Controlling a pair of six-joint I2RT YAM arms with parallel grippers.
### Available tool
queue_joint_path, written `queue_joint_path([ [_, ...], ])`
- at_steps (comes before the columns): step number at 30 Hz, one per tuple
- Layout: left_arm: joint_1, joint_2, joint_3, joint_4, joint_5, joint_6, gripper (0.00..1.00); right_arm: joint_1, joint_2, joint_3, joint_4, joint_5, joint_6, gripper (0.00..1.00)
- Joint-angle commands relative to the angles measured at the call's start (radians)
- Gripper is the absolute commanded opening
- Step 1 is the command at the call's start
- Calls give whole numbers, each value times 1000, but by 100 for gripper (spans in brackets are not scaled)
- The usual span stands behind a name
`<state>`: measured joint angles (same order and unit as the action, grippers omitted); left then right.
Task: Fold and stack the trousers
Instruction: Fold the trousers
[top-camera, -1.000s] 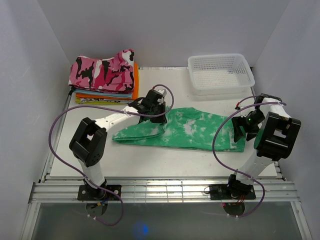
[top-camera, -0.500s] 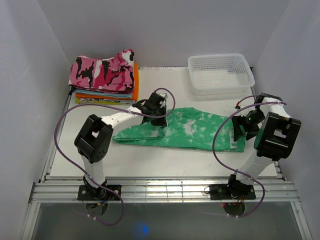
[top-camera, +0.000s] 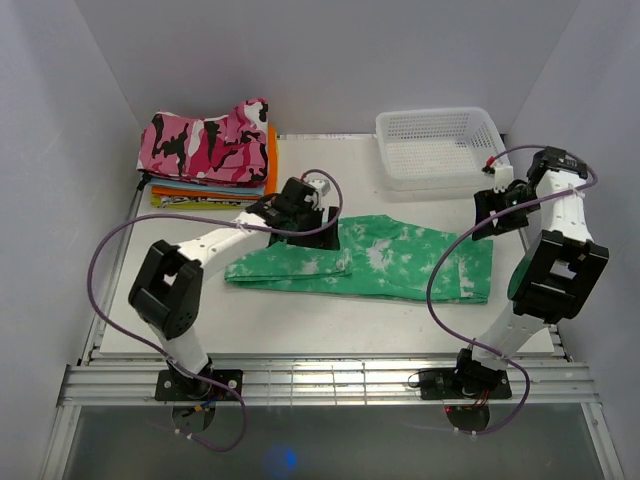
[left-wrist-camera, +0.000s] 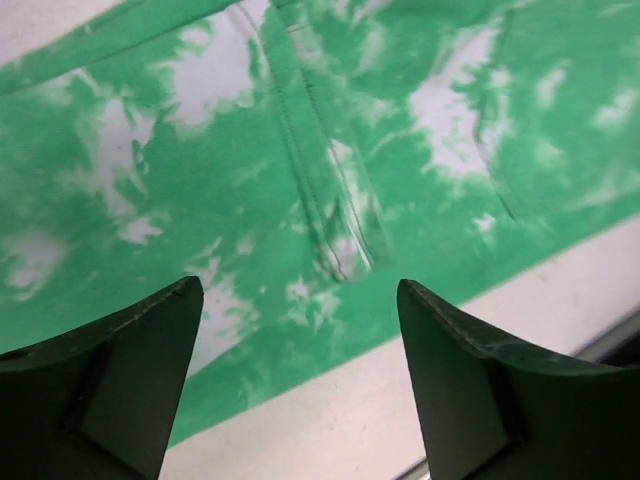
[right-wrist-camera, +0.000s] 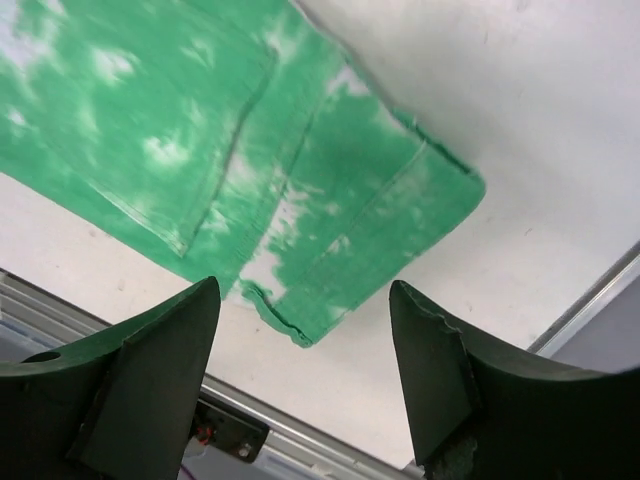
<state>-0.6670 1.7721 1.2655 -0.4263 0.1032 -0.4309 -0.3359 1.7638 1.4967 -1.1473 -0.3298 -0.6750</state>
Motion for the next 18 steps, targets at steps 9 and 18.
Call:
queue_joint_path([
  [9,524,-270,-49,-306,458,334,98,191,-90,-22,-8,-413,-29,73],
  [18,782,-286,-173,-371,509,392,98,262,35,-168,142,-267,77,66],
])
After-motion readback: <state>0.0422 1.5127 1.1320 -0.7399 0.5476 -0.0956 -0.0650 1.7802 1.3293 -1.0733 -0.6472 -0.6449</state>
